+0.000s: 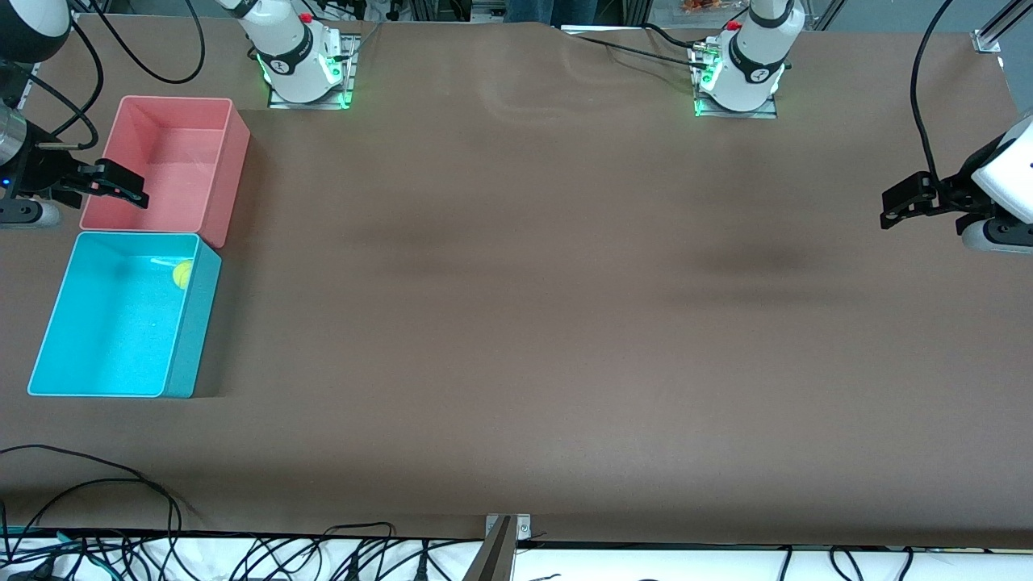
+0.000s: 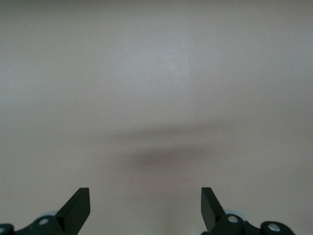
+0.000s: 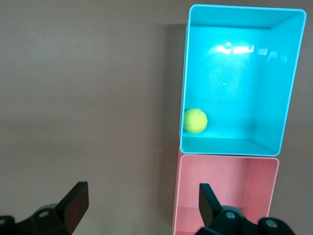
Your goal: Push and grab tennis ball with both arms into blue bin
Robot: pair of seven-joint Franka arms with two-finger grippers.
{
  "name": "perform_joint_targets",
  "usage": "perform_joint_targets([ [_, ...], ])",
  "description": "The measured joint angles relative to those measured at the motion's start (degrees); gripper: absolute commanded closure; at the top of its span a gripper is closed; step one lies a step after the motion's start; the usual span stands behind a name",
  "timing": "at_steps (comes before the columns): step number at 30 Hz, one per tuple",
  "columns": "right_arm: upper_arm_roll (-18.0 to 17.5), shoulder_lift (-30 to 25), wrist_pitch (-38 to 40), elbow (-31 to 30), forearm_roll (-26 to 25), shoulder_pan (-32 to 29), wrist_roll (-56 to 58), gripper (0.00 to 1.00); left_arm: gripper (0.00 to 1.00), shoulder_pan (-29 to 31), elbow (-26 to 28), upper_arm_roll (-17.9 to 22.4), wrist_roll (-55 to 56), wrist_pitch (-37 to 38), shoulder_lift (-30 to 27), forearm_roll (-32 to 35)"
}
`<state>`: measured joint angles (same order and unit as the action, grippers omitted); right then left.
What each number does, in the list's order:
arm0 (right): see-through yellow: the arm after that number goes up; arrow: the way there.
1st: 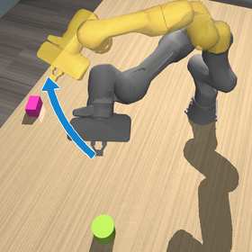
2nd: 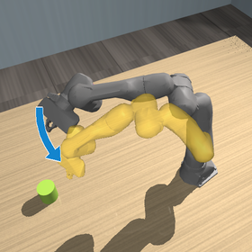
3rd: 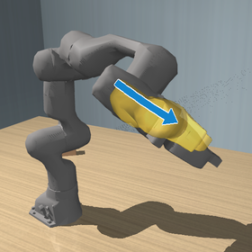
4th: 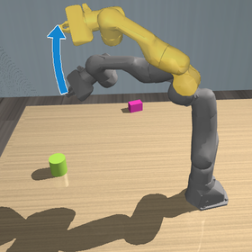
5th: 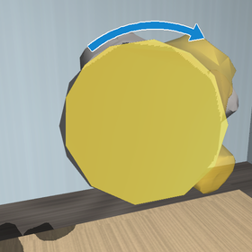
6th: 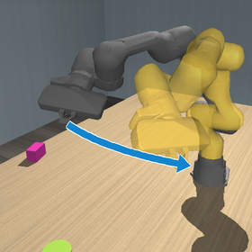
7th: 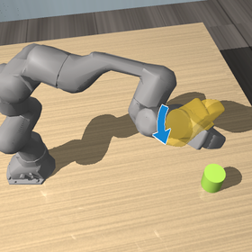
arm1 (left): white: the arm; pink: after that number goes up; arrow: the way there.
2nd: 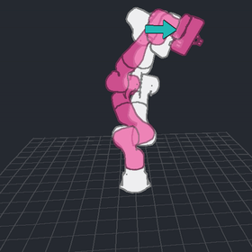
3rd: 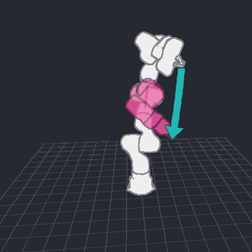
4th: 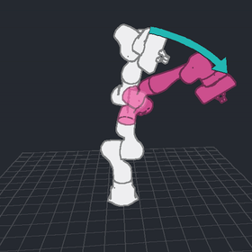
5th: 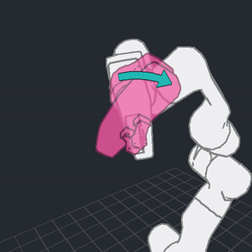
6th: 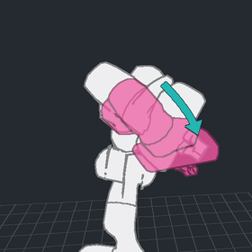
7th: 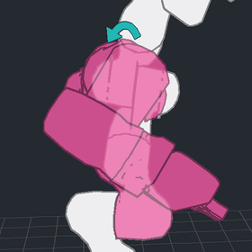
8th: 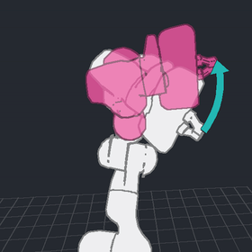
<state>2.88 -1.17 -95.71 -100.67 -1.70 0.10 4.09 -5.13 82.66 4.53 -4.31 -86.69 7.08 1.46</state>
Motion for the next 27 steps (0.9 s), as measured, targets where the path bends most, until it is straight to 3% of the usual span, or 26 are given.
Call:
perform_joint_targets([
  [27,-0.84,0.02,-0.01,0.19,0.0,-0.11,0.0,0.0,0.0,0.0,0.0,0.01,0.0,0.0,0.0,0.0],
])
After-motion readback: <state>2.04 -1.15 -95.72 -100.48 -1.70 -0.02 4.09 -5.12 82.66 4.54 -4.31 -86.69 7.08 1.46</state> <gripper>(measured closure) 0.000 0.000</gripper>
